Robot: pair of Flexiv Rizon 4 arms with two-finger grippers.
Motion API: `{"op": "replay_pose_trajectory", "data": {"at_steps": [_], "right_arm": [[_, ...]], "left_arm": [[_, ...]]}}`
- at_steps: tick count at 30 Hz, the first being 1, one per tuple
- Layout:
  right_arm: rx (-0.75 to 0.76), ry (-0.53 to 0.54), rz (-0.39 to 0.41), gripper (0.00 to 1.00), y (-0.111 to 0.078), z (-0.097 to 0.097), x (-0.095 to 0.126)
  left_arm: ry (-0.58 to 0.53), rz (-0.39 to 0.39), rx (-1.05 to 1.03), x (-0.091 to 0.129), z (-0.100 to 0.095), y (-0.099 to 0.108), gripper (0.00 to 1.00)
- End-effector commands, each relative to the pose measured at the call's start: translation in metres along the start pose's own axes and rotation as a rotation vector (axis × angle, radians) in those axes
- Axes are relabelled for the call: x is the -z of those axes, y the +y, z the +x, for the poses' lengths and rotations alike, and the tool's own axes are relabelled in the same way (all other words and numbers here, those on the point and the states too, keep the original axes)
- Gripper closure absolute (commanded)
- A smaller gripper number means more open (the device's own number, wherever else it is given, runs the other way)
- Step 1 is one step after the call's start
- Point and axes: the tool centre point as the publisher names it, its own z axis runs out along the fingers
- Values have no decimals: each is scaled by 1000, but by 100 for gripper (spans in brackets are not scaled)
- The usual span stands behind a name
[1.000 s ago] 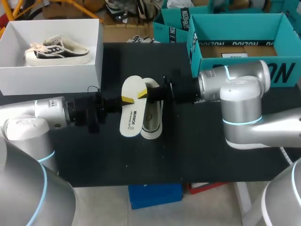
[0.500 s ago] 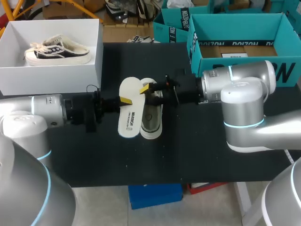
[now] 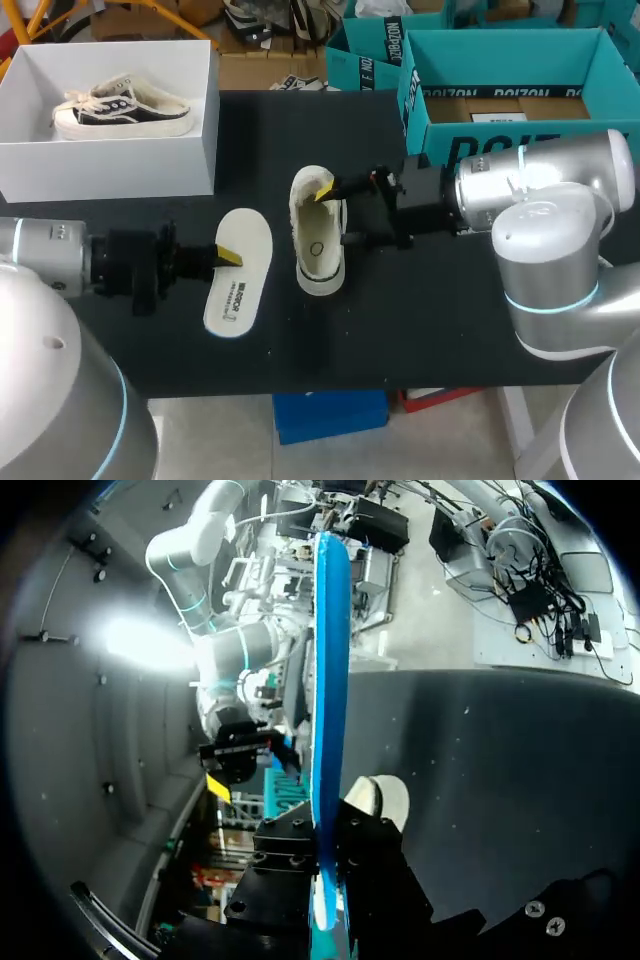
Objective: Take the shoe out of the shoebox, open the shoe tongue, remove and reinsert the insole, then place the shoe into the shoebox
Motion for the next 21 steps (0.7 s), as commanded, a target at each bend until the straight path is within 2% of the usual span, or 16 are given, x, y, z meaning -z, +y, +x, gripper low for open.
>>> {"op": "replay_pose_trajectory", "data": {"at_steps": [1,8,15,21], "right_arm": [[-9,-54,-61,0,-17,0,25],[-31,-106,-120,0,-35,-4,55],[-43,-152,-159,0,-47,-5,79],[-42,-178,-173,0,-49,-3,84]], "left_arm": [[23,24,6,35,10,-22,100],[49,61,26,48,24,-40,100],[68,100,13,49,24,-52,100],[150,191,-77,43,27,-69,100]]}}
